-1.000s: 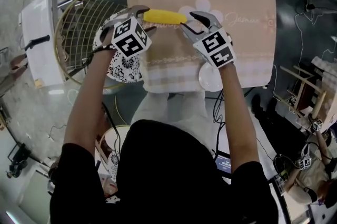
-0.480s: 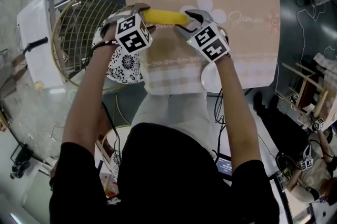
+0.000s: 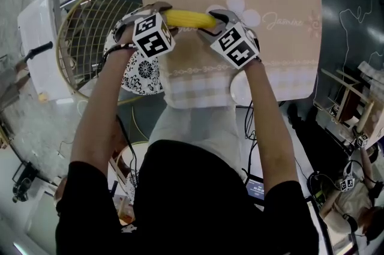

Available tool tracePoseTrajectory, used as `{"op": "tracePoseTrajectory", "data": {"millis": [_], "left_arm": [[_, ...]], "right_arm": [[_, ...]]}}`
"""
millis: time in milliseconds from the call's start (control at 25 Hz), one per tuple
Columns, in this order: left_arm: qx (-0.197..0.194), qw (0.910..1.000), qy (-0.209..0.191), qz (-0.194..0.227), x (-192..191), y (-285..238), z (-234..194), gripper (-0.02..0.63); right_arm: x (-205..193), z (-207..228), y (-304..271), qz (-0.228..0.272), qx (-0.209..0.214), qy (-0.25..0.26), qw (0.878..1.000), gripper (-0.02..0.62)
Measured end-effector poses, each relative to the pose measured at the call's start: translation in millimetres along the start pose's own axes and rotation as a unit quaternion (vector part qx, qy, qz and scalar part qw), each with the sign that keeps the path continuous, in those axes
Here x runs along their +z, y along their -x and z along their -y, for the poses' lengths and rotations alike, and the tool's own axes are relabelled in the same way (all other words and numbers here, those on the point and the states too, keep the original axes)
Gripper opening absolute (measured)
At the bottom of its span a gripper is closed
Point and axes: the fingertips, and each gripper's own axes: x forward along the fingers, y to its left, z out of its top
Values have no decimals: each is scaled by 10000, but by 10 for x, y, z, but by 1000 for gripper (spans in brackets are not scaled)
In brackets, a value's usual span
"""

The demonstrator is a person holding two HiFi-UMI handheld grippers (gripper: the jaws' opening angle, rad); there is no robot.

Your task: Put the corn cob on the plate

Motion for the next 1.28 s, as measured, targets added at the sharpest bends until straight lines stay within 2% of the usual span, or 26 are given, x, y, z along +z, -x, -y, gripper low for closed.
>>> {"op": "tracePoseTrajectory", "data": {"millis": [320, 560, 1280], "left_arm": [[-130, 9999, -31, -29, 4, -10, 3, 290], [-199, 9998, -4, -65, 9, -10, -5, 282], [-277, 9993, -160, -190, -20, 9, 75, 275]], "right_arm": [[9, 12, -56, -50, 12, 37, 10000, 256], [-39, 23, -85, -321, -34, 364, 9988, 255], [-55, -50, 6, -333, -33, 486, 9983, 241]]}}
